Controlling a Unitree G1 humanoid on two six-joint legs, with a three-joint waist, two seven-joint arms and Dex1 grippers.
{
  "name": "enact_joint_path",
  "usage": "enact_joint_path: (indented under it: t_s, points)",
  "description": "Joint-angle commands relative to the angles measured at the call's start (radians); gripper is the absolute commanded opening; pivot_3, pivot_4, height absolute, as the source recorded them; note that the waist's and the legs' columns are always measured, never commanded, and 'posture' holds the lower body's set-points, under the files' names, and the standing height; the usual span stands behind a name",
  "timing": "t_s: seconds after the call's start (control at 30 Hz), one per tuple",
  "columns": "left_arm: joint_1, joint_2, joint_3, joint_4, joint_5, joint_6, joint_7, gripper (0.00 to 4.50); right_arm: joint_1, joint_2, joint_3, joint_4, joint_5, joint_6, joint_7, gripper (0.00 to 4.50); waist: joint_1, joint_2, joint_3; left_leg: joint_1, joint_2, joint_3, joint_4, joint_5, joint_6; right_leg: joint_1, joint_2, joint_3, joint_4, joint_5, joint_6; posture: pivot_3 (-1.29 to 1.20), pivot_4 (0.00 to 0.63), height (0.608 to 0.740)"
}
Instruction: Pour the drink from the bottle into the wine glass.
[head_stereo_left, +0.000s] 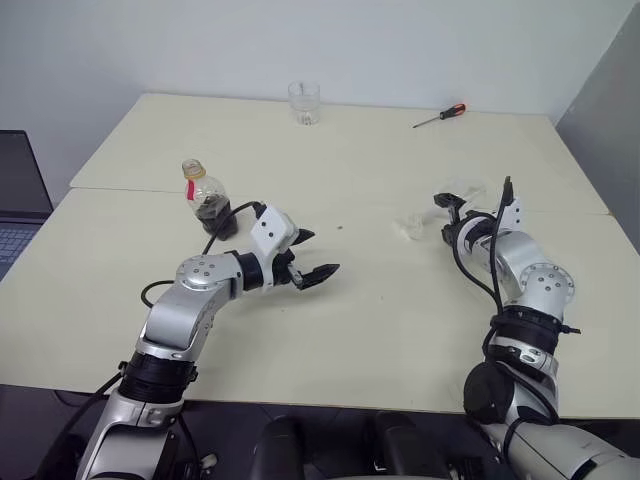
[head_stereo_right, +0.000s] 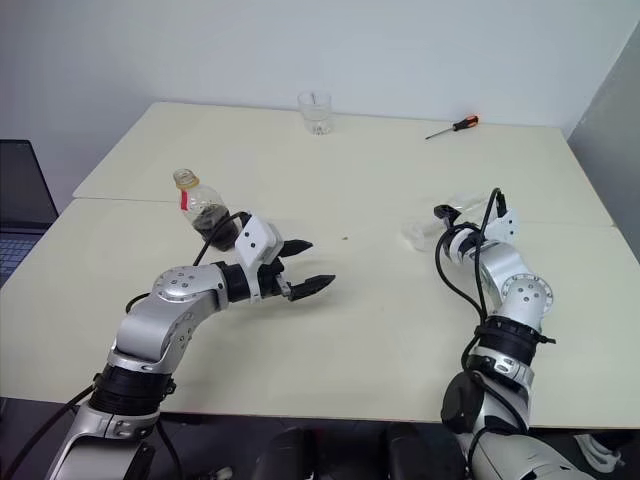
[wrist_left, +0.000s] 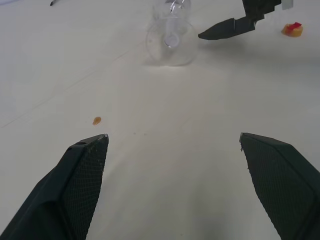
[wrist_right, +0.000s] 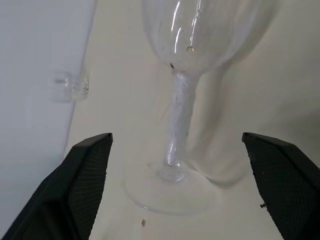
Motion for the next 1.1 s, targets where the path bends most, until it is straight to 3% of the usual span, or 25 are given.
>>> enact_joint_path:
  t_s: [0.03, 0.6, 0.7, 1.03, 1.1]
  points:
    - [-0.022, -0.003, 0.006, -0.014, 0.003, -0.022, 0.0, 4.5, -0.051, -0.045, -0.002, 0.07, 0.025, -0.002, 0.049, 4.48, 0.0, 0.0, 0.0, 0.0, 0.0, 0.0, 0.0, 0.0, 0.0, 0.0, 0.0, 0.0, 0.0, 0.0, 0.0, 0.0, 0.15, 0.74]
    - [0.005, 0.018, 0.033, -0.054, 0.003, -0.006, 0.016, 4.5, -0.216, -0.13, 0.071, 0.58, -0.218, -0.205, 0.384, 4.48, -0.004, 0.0, 0.0, 0.0, 0.0, 0.001, -0.002, 0.0, 0.0, 0.0, 0.0, 0.0, -0.001, 0.0, 0.0, 0.0, 0.15, 0.74]
    - [0.01, 0.025, 0.037, -0.06, 0.002, -0.003, 0.022, 4.5, -0.232, -0.14, 0.073, 0.631, -0.255, -0.244, 0.423, 3.88, -0.004, 0.0, 0.0, 0.0, 0.0, 0.001, -0.002, 0.0, 0.0, 0.0, 0.0, -0.001, 0.0, 0.0, 0.0, 0.0, 0.15, 0.74]
    - [0.016, 0.03, 0.039, -0.067, 0.006, 0.0, 0.036, 4.5, -0.265, -0.15, 0.134, 0.639, -0.377, -0.294, 0.528, 0.39, -0.003, 0.0, 0.0, 0.0, 0.0, 0.001, -0.002, 0.0, 0.0, 0.0, 0.0, 0.0, 0.0, 0.0, 0.0, 0.0, 0.15, 0.74]
    - [0.018, 0.034, 0.041, -0.07, 0.011, 0.001, 0.042, 4.5, -0.265, -0.137, 0.169, 0.56, -0.394, -0.291, 0.558, 0.16, -0.003, 0.0, 0.0, 0.0, 0.0, 0.001, -0.002, 0.0, 0.0, 0.0, 0.0, -0.001, 0.0, 0.0, 0.0, 0.0, 0.15, 0.74]
